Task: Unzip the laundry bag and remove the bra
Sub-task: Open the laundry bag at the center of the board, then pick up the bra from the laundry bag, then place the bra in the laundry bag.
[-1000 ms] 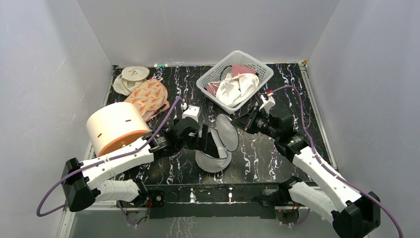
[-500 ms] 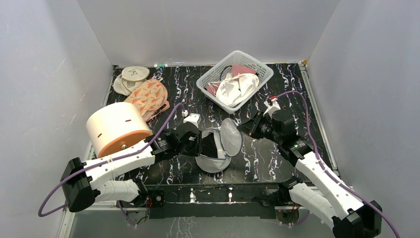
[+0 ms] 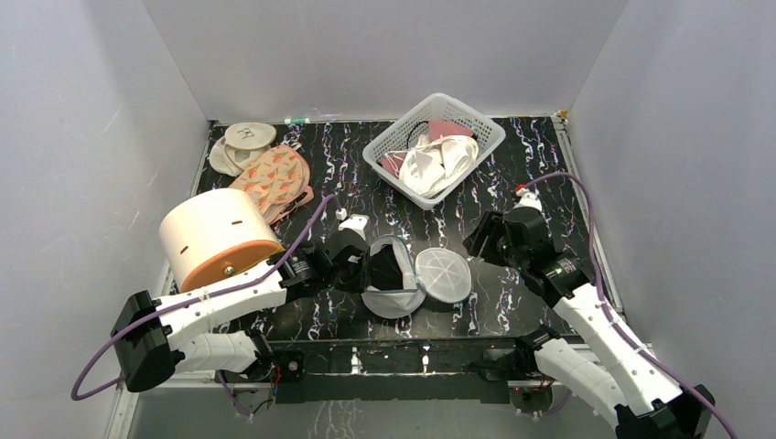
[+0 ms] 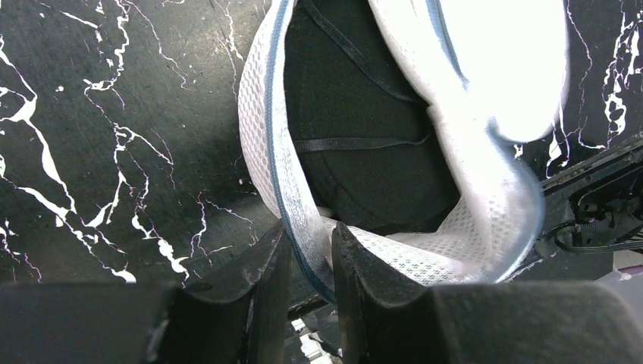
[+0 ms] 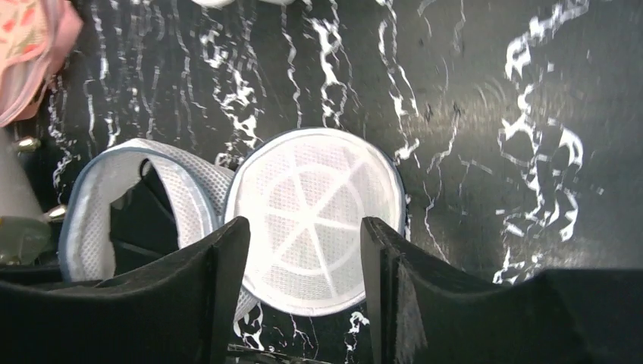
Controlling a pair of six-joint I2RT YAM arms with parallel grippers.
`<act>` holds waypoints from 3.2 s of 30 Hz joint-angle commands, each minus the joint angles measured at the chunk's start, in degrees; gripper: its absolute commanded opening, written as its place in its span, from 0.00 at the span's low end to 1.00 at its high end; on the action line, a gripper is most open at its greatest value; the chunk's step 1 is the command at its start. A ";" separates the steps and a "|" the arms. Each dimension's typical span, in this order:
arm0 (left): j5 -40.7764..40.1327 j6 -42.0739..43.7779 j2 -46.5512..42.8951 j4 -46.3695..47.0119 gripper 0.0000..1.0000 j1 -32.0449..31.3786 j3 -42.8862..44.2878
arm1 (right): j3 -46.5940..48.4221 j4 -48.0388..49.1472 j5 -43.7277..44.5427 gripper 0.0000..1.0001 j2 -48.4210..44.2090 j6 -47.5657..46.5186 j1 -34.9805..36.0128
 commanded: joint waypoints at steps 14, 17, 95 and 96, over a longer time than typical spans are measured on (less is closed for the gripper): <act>2.35 -0.93 -2.85 0.78 0.17 0.17 -2.18 | 10.62 23.50 -21.15 0.58 18.13 -10.08 17.47; 2.49 -1.32 -3.46 1.03 0.12 0.13 -2.82 | 12.45 25.50 -13.80 0.49 24.19 -8.96 25.00; 0.92 0.43 -3.43 2.73 0.00 0.17 -1.42 | 3.48 32.43 0.59 0.08 17.64 -5.19 32.68; 0.40 0.09 -3.75 2.13 0.00 0.13 -1.47 | 3.64 32.10 1.46 0.06 17.40 -5.03 32.68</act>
